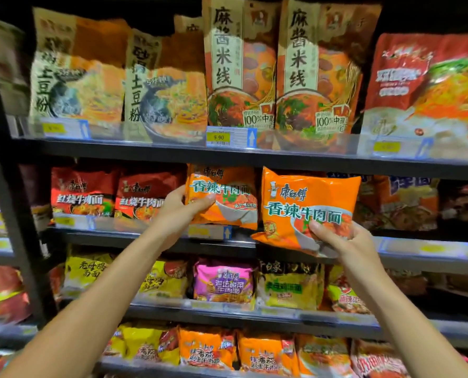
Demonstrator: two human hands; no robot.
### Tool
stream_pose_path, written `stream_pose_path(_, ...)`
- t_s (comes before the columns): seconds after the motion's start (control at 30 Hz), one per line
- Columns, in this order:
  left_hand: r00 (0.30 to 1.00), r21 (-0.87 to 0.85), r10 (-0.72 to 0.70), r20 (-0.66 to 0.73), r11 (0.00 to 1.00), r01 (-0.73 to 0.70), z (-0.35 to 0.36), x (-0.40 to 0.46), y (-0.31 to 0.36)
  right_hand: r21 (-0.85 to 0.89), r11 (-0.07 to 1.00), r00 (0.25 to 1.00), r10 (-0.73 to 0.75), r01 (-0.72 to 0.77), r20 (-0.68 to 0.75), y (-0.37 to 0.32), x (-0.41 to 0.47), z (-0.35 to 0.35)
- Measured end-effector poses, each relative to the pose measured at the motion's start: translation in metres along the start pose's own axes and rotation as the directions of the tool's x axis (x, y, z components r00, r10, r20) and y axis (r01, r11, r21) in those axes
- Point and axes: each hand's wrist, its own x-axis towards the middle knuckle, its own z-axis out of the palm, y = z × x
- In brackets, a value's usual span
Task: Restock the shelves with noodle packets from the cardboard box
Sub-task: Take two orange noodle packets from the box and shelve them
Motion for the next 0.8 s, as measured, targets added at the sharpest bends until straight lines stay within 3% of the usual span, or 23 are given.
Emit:
stream_pose_path(0.23,0.988,0.255,-0.070,-0.141,0.961,0.104,0.014,0.041,-0.004,-0.005,1.000,1.000,-0.022,0.022,0.020,-0.001,0.010,-0.006)
stream_pose_path(0.4,0.990,0.614,-0.104,-0.092,0.777,0.138,0.027,0.045,-0.011,0.002,1.000,0.999,-0.030,0.030,0.025,-0.002,0.013,-0.017)
stream_pose_path(0.53,0.985,0.830,0.098,-0.145,0.553,0.067,0.030,0.044,-0.008,0.018,0.998,0.995,0.055,-0.057,0.079,-0.005,0.018,-0.025)
stream_pose_path(0.7,0.968,0.917,0.241,-0.072,0.398,-0.031,0.038,0.035,-0.007,-0.068,0.987,0.969,0.156,-0.146,0.191,-0.008,0.028,-0.031)
stream_pose_path(0.8,0.932,0.905,0.353,0.078,0.368,-0.215,0.036,0.029,-0.017,-0.091,0.974,0.945,0.223,-0.207,0.240,-0.004,0.031,-0.030)
